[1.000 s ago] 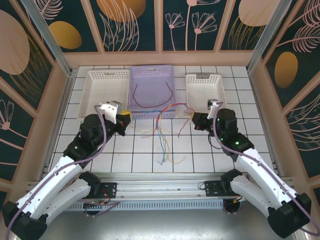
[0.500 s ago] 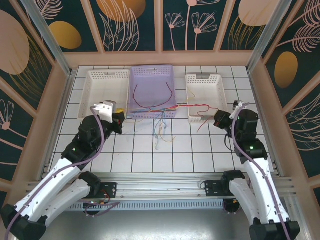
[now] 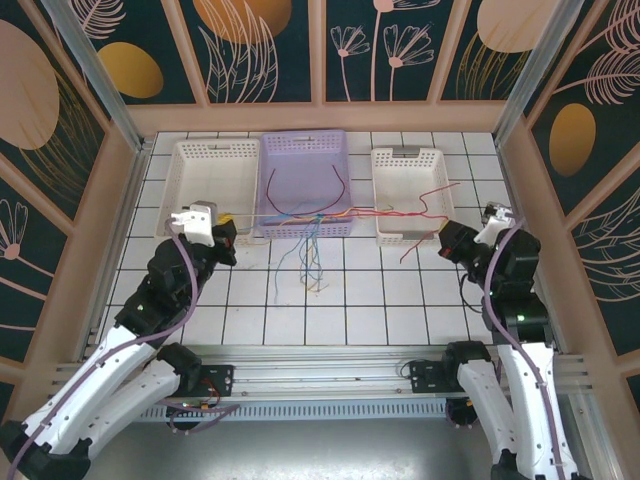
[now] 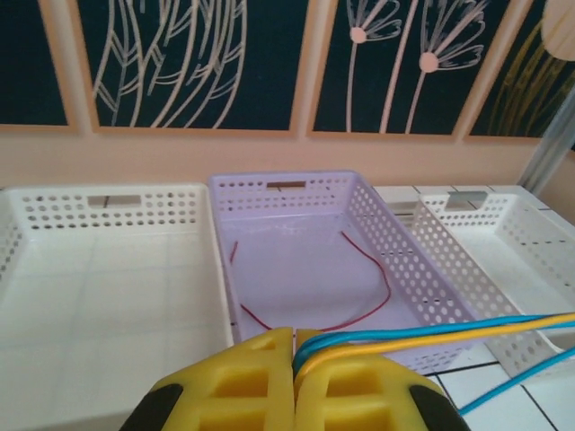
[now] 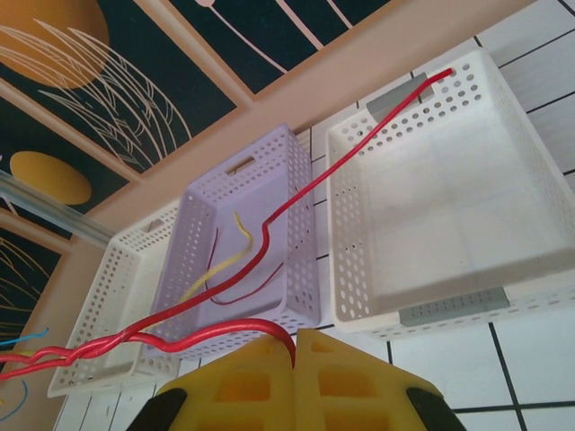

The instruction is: Untangle the cables

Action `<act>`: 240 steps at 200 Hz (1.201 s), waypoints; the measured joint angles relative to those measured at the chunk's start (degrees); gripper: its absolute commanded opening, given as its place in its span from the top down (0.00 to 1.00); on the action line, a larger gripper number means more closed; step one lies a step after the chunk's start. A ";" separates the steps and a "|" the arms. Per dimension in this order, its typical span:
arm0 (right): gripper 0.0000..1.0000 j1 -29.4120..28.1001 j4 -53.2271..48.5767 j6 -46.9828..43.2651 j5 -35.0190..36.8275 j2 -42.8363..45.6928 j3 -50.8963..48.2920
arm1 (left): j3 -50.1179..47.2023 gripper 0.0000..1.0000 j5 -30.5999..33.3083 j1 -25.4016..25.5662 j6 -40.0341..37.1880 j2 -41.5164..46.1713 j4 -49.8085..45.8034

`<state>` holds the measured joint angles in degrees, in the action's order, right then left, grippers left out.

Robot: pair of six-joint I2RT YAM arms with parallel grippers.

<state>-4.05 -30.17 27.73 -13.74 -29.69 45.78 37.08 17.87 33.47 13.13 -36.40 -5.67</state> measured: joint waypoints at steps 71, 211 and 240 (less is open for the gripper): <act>1.00 1.62 -7.13 0.00 10.95 3.19 0.17 | 0.42 1.00 17.53 -1.29 1.42 2.80 -2.49; 1.00 -0.09 2.82 1.38 -20.92 6.01 -8.81 | 0.98 1.00 -3.74 -1.33 1.53 -3.56 -0.59; 1.00 -3.41 5.49 1.77 -23.87 5.84 -9.18 | 0.96 1.00 -10.03 -1.33 1.53 -4.79 -0.20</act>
<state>-7.46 -24.69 29.50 -37.60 -23.86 36.60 38.04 7.84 32.14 14.66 -41.19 -5.87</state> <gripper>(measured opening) 0.042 0.038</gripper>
